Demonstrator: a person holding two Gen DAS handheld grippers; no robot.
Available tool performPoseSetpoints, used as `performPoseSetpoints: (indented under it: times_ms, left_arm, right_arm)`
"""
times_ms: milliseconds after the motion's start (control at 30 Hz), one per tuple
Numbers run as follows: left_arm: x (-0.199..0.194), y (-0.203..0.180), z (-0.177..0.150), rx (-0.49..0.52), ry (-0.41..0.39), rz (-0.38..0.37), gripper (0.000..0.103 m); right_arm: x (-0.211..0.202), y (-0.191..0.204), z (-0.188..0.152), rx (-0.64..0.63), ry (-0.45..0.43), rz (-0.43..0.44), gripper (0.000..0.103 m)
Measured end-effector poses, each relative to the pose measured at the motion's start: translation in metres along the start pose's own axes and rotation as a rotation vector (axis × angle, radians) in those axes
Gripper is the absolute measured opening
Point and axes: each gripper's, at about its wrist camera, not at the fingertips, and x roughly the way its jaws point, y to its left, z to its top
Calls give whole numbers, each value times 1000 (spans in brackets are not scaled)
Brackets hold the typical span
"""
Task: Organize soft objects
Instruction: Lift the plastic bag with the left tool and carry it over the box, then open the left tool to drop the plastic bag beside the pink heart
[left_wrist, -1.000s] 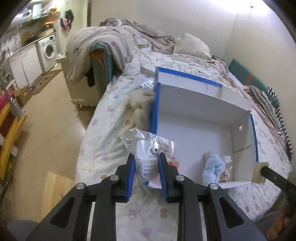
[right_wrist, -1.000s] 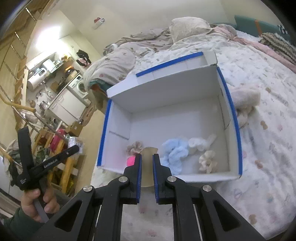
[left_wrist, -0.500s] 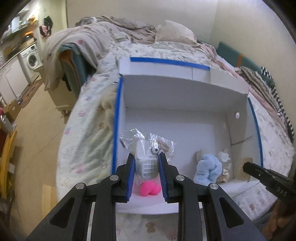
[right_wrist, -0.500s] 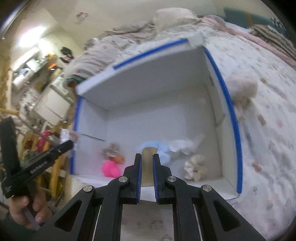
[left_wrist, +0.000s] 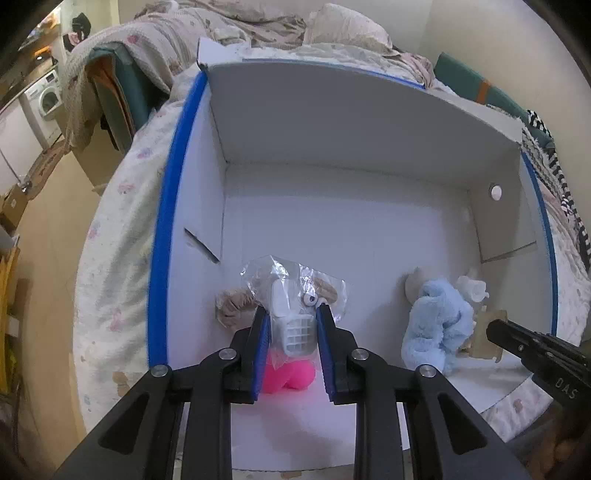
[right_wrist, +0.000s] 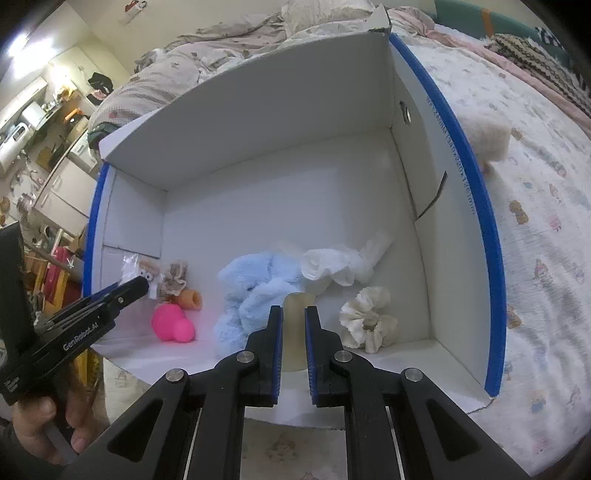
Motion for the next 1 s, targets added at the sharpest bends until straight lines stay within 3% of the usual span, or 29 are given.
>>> performPoseSetpoints:
  times_ms: [400,733,833,933,967,1000]
  left_arm:
    - [9,-8,-1,18,36,18,23]
    - [6,-11,-4,27,10,52,27]
    - [7,-8,-5,7,16,44,28]
    - [4,-6,-7,-1,16,31,35]
    - [3,-5,-7,-3,15,25,38]
    - [0,-5,-8,-5,10,13,47]
  right_arm:
    - [5,3,4,-4,-7,-2,13]
    - [2,1,3,-7,-20,-16,16]
    - [1,0,4,3,-30,-17,31]
    - [-3,0,4,11,-49,-12,67]
    - [-5,0,4,14,-56,-10,69]
    - [-6,1,5,13,-60,-10,69]
